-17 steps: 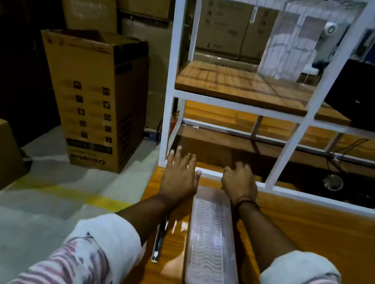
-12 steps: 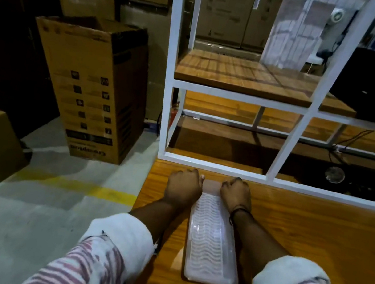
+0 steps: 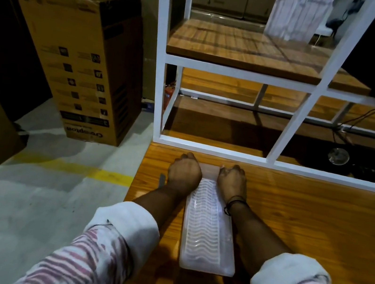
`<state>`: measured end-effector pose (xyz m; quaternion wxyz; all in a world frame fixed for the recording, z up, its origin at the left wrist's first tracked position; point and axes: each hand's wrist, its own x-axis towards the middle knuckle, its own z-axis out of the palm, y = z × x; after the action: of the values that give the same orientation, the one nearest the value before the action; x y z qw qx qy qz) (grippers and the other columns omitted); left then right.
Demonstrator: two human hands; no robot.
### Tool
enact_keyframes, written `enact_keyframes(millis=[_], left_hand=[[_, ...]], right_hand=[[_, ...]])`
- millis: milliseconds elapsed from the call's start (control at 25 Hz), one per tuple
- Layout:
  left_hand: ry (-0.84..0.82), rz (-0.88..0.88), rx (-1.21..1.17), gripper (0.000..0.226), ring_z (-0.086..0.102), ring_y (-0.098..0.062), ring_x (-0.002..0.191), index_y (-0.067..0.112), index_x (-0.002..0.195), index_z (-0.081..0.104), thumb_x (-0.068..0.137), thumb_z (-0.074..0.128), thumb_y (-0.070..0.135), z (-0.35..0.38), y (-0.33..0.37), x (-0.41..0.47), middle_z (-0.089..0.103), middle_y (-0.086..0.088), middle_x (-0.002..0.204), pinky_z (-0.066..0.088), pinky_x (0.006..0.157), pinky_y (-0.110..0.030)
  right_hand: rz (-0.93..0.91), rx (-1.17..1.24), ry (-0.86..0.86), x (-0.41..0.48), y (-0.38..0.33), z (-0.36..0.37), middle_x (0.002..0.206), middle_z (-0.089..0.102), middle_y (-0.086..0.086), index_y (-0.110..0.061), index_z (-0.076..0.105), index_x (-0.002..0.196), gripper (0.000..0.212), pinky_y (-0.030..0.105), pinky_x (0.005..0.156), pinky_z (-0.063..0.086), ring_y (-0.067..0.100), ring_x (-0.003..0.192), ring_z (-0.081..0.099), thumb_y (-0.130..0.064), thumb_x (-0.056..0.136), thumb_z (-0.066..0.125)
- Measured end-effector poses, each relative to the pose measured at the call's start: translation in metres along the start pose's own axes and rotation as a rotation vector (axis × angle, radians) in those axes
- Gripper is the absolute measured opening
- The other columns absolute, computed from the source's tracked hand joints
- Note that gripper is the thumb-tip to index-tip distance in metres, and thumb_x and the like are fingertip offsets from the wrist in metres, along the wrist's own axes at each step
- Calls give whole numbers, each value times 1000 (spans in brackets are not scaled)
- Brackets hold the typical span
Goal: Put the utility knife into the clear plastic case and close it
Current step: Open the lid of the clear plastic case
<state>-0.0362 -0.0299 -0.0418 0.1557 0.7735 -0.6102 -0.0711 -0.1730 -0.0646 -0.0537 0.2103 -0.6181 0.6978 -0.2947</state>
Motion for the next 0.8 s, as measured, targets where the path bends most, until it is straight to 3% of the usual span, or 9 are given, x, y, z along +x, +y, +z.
enact_keyframes(millis=[240,800], left_hand=[[57,51,99,37,64,-35,114,-2,132,52,105,42,22,2,1,-4,64,-20,126,56,87,-40],[75,38,72,37,62,-35,117,0,132,53,107,42,24,3,0,-5,64,-21,128,55,92,-42]], right_hand=[[-18,17,48,-1,3,2,120,61,29,7,59,116,42,46,95,49,44,113,57,-31,100,52],[-35,-38,50,-3,1,0,123,60,24,4,61,117,42,45,96,48,40,114,56,-34,101,51]])
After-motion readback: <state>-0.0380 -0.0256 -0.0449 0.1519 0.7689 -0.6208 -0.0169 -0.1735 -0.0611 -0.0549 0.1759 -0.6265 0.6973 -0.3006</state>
